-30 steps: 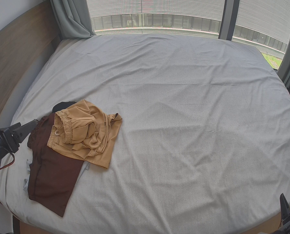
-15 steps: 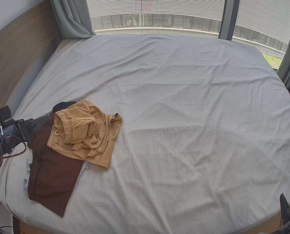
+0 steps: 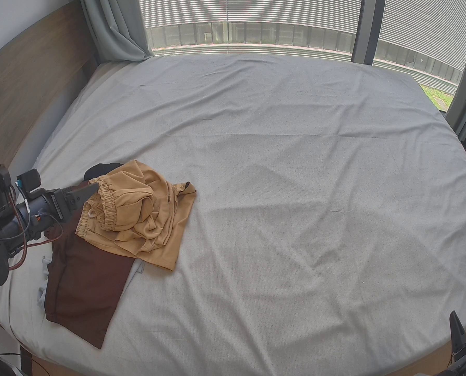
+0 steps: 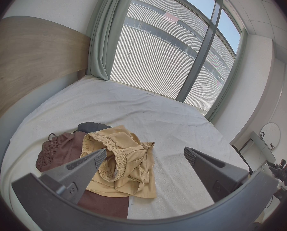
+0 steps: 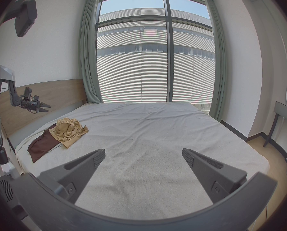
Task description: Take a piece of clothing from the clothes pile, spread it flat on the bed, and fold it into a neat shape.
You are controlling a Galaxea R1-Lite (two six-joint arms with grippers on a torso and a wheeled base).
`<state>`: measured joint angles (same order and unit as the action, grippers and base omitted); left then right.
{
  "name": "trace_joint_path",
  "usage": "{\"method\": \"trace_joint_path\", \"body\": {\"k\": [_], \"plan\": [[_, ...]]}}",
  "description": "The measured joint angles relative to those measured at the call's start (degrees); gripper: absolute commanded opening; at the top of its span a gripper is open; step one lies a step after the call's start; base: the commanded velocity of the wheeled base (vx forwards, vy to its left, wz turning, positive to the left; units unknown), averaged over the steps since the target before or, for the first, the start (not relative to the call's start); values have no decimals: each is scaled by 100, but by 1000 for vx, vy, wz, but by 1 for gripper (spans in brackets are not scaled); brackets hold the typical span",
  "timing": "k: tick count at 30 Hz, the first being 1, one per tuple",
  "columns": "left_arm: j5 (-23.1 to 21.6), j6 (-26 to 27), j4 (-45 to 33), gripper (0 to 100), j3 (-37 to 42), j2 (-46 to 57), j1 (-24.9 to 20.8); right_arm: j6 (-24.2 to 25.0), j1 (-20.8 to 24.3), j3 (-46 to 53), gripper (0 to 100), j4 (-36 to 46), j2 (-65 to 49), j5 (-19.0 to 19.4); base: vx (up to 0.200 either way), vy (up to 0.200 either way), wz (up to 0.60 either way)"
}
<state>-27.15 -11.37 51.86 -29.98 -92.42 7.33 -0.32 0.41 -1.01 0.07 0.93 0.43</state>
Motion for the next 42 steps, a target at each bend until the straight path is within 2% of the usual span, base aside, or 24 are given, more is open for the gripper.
{"method": "trace_joint_path", "body": {"k": [14,42], "plan": [[33,-9,85,100,-166,-764,-166,0,-1,0,100,2,0,0,0,0,0],[178,-22,107,100,-1018,-2020,-435,-1,5,0,100,2,0,0,0,0,0]]}}
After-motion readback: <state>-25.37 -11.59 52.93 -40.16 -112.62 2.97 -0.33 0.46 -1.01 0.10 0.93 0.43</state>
